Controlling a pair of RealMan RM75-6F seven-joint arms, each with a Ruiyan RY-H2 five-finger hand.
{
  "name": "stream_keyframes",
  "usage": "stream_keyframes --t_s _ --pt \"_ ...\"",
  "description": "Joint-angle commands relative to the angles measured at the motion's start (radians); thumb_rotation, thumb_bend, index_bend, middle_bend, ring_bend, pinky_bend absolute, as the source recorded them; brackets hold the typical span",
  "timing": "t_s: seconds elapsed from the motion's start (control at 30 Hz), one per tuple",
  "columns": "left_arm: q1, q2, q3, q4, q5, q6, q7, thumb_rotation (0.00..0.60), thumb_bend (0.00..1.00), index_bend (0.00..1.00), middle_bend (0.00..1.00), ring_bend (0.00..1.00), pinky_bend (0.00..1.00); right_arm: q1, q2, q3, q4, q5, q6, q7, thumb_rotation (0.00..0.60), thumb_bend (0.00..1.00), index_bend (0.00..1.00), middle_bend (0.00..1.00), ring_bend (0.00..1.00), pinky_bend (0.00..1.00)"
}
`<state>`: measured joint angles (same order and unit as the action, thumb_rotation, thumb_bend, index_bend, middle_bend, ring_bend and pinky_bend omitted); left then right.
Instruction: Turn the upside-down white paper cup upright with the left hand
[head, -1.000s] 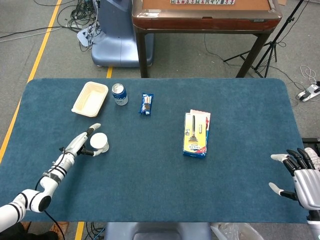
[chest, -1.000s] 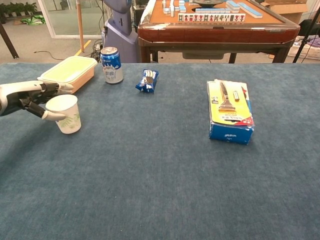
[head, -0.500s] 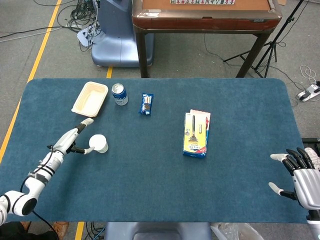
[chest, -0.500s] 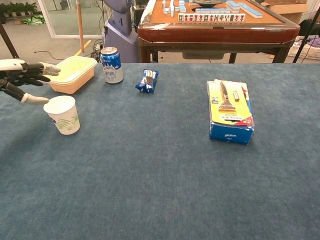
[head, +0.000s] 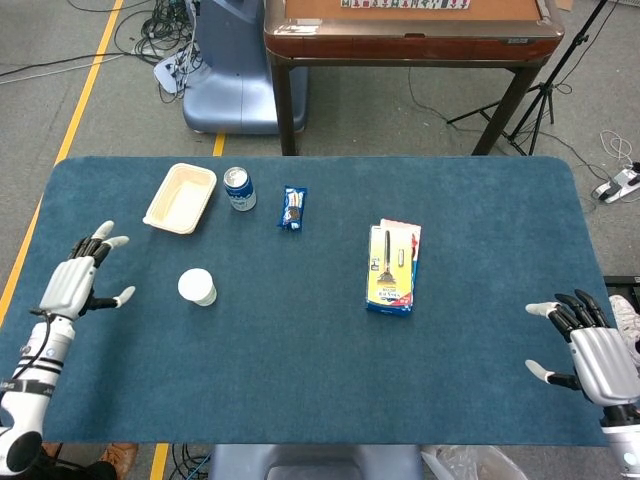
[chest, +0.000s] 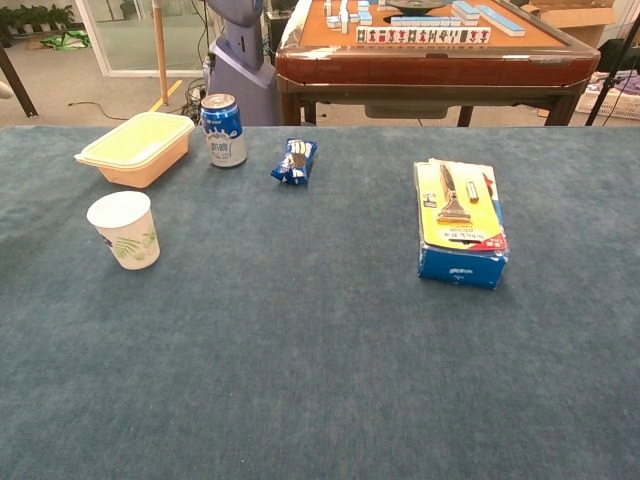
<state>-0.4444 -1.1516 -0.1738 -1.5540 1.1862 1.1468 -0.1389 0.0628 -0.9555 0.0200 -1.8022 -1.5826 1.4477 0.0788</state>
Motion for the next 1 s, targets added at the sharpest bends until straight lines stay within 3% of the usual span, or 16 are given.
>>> stream_keyframes --t_s 0.03,0.13,0.4,0.67,1.0 --pt "0.088 0.017 0.043 -0.076 0.02 0.14 0.123 0.6 0.23 0.2 0.0 0.0 0.0 0.006 -0.004 -0.003 -0.001 -0.006 -0.007 -0.003 0.6 0.1 0.3 0.29 0.14 0.07" --pt "0.138 0.022 0.067 -0.121 0.064 0.226 0.166 0.6 0.23 0.2 0.0 0.0 0.0 0.01 -0.005 -0.007 -0.004 -0.013 -0.014 -0.008 0.6 0.1 0.3 0.3 0.14 0.07" --pt "0.225 0.026 0.128 -0.225 0.128 0.335 0.295 0.6 0.23 0.2 0.0 0.0 0.0 0.012 -0.01 -0.016 -0.01 -0.019 -0.016 -0.016 0.6 0.1 0.3 0.3 0.14 0.07" --pt "0.263 0.007 0.15 -0.279 0.154 0.372 0.392 0.6 0.23 0.2 0.0 0.0 0.0 0.006 -0.015 -0.016 0.0 -0.009 -0.006 -0.013 0.6 0.1 0.3 0.3 0.14 0.07" --pt "0.301 -0.025 0.149 -0.268 0.208 0.418 0.396 0.6 0.23 0.19 0.0 0.0 0.0 0.006 -0.016 -0.012 0.003 -0.02 0.011 -0.013 0.6 0.1 0.3 0.3 0.14 0.07"
